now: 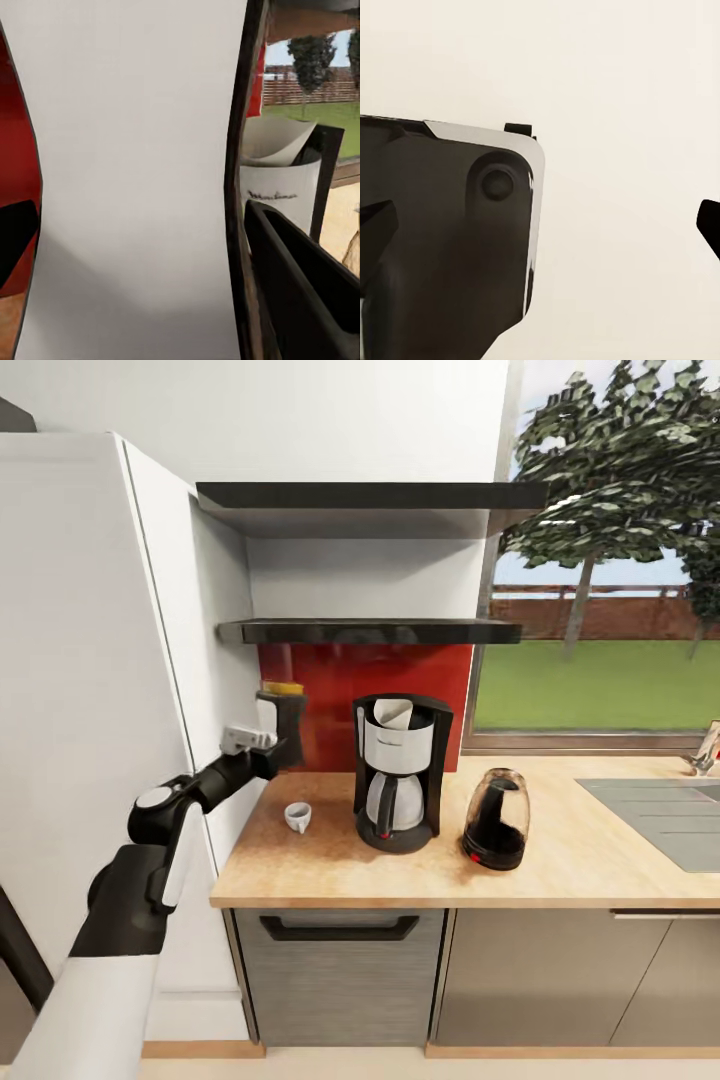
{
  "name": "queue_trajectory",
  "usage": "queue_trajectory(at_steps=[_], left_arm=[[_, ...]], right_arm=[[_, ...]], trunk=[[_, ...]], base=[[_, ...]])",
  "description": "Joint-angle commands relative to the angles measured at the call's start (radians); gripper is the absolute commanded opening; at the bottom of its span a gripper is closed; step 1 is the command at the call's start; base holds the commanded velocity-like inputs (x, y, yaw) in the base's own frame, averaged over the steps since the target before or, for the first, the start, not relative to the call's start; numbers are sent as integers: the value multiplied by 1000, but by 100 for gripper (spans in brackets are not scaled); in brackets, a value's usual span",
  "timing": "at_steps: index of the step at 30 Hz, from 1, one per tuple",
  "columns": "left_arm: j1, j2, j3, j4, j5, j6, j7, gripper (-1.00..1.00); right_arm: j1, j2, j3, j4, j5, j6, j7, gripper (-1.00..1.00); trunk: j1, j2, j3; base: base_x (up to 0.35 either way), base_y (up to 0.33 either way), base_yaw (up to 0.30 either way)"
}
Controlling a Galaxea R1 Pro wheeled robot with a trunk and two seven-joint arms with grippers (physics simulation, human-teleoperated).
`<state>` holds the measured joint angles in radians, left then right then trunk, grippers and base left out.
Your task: Set up a coffee station on the kitchen countertop: keep the coffee maker on the countertop, move the bottle of coffee from the kitchen shelf to the counter next to the coffee maker, place a paper coffee filter on top of the coffee maker, put the saucer next to the coffee maker with the coffee cup on the saucer, and place the electric kettle next to the coffee maker.
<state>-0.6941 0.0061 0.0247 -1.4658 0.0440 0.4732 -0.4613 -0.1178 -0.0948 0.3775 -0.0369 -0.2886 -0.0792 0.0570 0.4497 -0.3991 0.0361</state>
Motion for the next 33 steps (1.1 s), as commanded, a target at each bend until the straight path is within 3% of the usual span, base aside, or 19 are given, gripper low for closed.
queue_trajectory(at_steps=[1,7,14,21,30,33], left_arm=[[12,-2,0,0,6,-19,22,-100],[80,-7,-8,6,2,-130,166,-100],[171,-8,-8,9,-2,-233,199,-100],[261,-8,-9,14,-22,-285,228,-100],[286,-10,-7,210,-64,-428,285,-100],[283,-10,-28,257,-71,-453,309,-100]], right_arm=[[0,0,6,1,-11,-4,4,100],[0,0,6,2,-11,-4,4,100],[0,0,6,3,-11,-4,4,100],[0,0,6,5,-12,-4,4,100],[0,0,6,6,-12,-4,4,100],[0,0,6,6,-13,-4,4,100]], trunk=[[0,-1,0],[0,-1,0],[0,-1,0],[0,-1,0],[0,-1,0],[0,-1,0]], base=[[0,0,0],[0,0,0],[0,0,0],[0,0,0],[0,0,0],[0,0,0]])
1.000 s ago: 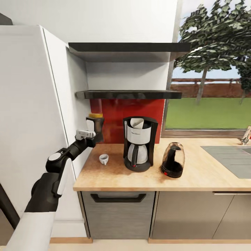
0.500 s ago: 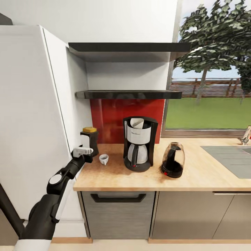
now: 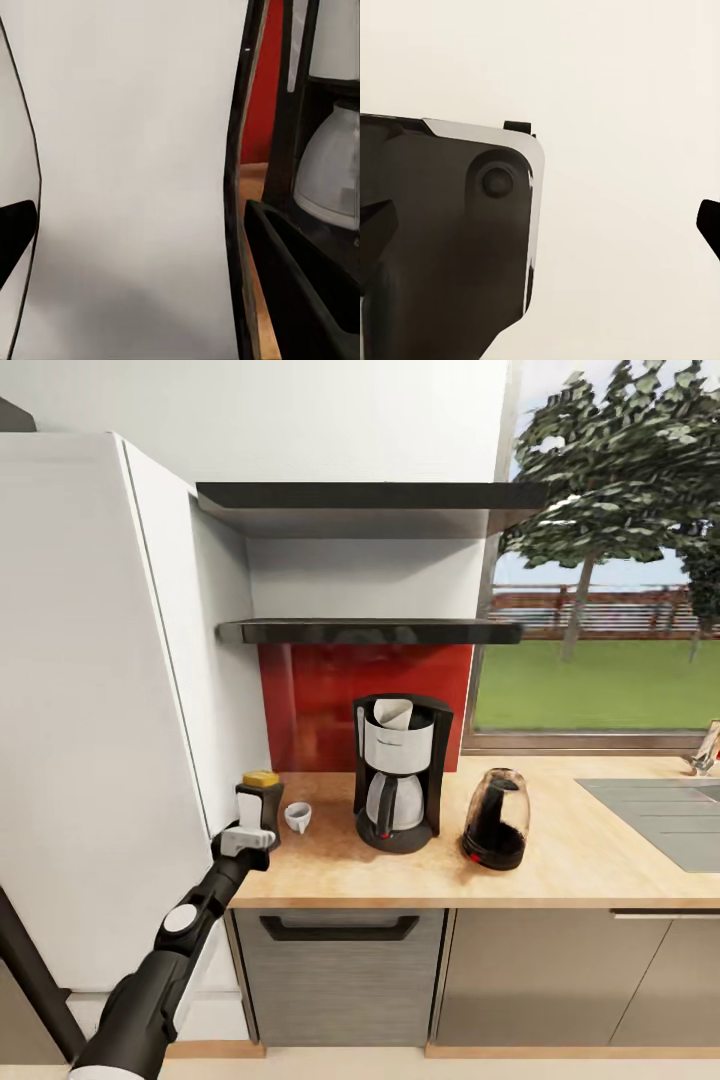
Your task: Set up a coffee station on the kitchen countertop: keep the coffee maker on the countertop, move the bottle of coffee from the kitchen shelf to the counter next to the coffee maker, place a paper coffee filter on top of the coffee maker, put the saucer next to the coffee maker with the coffee cup on the saucer, and place the electric kettle next to the coffee maker.
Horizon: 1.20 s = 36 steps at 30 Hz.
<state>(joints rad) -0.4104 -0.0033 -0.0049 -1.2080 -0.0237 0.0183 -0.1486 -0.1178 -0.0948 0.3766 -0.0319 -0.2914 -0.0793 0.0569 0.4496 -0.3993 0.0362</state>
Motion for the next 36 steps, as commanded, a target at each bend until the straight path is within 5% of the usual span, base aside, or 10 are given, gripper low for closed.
queue_trajectory(at_steps=[1,13,21,36], left_arm=[[0,0,-7,2,-3,0,-2,-100],[-11,8,-13,29,-7,7,11,-100],[-163,3,-13,156,-6,8,12,-100],[-160,2,-9,155,-7,-3,14,-100]], right_arm=[[0,0,7,1,-11,-4,4,100],[0,0,4,-3,-12,-4,4,100],[0,0,4,-3,-12,-6,4,100],[0,-2,4,2,-12,-5,4,100]], trunk=[[0,-1,0],[0,-1,0],[0,-1,0],[0,-1,0]], base=[[0,0,-19],[0,0,-171],[0,0,-3],[137,0,0]])
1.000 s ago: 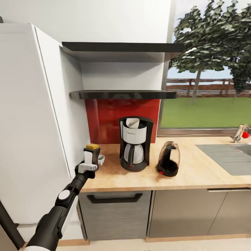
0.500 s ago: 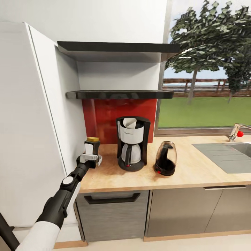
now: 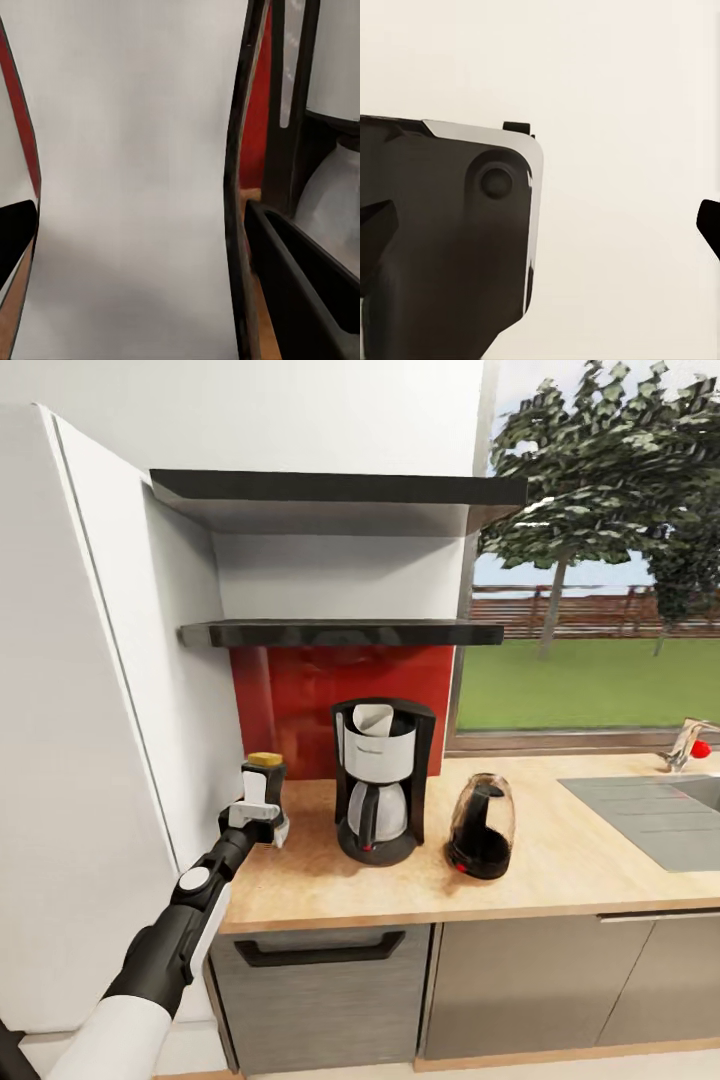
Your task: Set up a coffee station on the kitchen countertop: keep the coffee maker on the countertop, move the bottle of coffee from the kitchen shelf to the counter next to the coffee maker, place a paper coffee filter on top of the coffee maker, put the saucer next to the coffee maker with the coffee cup on the saucer, and place the electric kettle next to the coffee maker.
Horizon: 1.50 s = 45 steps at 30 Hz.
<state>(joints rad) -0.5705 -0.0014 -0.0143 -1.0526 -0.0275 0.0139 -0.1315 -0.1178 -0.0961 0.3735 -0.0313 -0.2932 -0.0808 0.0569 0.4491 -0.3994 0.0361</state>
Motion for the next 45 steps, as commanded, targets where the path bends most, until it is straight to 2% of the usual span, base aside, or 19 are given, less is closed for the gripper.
queue_trajectory(at_steps=[1,8,19,30,36,37,45], left_arm=[[0,0,1,-1,-3,1,-4,-100],[0,0,-1,-1,-1,0,-4,-100],[4,0,-3,-2,5,-63,-5,-100],[7,0,-3,0,7,-69,-5,-100],[44,1,-2,-2,6,-97,-5,-100],[72,5,-1,-2,6,-124,-5,-100],[89,0,-4,-4,5,-135,-5,-100]], right_arm=[[0,0,7,2,-10,-4,4,100],[0,-3,7,2,-9,-4,4,100],[0,-4,7,2,-8,-4,4,100],[0,-4,7,2,-8,-4,4,100],[0,-4,7,2,-8,-4,4,100],[0,-4,7,2,-8,-4,4,100],[0,-3,7,2,-8,-4,4,100]], trunk=[[1,-1,0],[1,-1,0],[1,-1,0],[1,-1,0],[1,-1,0],[1,-1,0],[1,-1,0]], base=[[330,0,0],[307,0,0],[25,0,0],[151,0,0],[50,0,0],[4,0,0],[168,0,0]])
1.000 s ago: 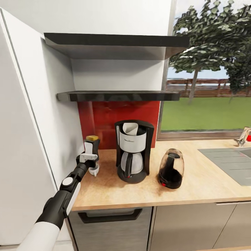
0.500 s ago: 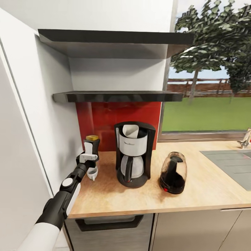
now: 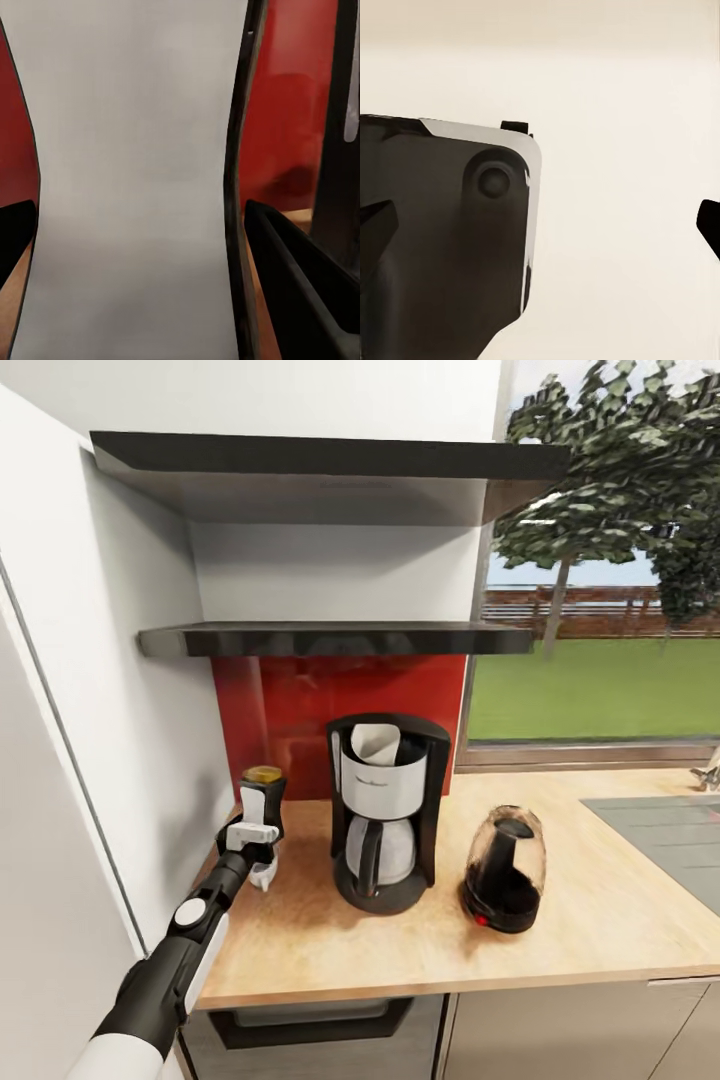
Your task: Set up a coffee station on the kitchen countertop: keep the coffee maker on the countertop, move the bottle of coffee from the kitchen shelf to the counter next to the coffee maker, place a paper coffee filter on top of the coffee maker, put the saucer next to the coffee maker with the coffee cup on the saucer, and place the electric kettle next to the coffee maker.
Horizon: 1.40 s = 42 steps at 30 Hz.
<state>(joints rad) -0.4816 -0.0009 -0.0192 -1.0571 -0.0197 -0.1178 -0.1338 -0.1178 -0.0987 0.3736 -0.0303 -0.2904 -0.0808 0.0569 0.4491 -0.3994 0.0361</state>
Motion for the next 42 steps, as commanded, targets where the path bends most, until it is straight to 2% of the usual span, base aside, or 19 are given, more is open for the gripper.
queue_trajectory(at_steps=[1,7,30,42], left_arm=[[0,0,1,0,-2,-3,-3,-100],[0,-1,1,0,-2,-4,-2,-100],[0,-1,2,0,-2,-5,-1,-100],[1,-1,-1,2,0,-5,-1,-100]], right_arm=[[0,0,7,1,-11,-4,4,100],[0,-1,7,1,-12,-4,4,100],[0,-1,7,1,-12,-4,4,100],[0,-1,7,1,-12,-3,4,100]], trunk=[[1,-1,0],[1,-1,0],[1,-1,0],[1,-1,0]], base=[[312,0,0],[217,0,0],[12,0,-58],[205,0,0]])
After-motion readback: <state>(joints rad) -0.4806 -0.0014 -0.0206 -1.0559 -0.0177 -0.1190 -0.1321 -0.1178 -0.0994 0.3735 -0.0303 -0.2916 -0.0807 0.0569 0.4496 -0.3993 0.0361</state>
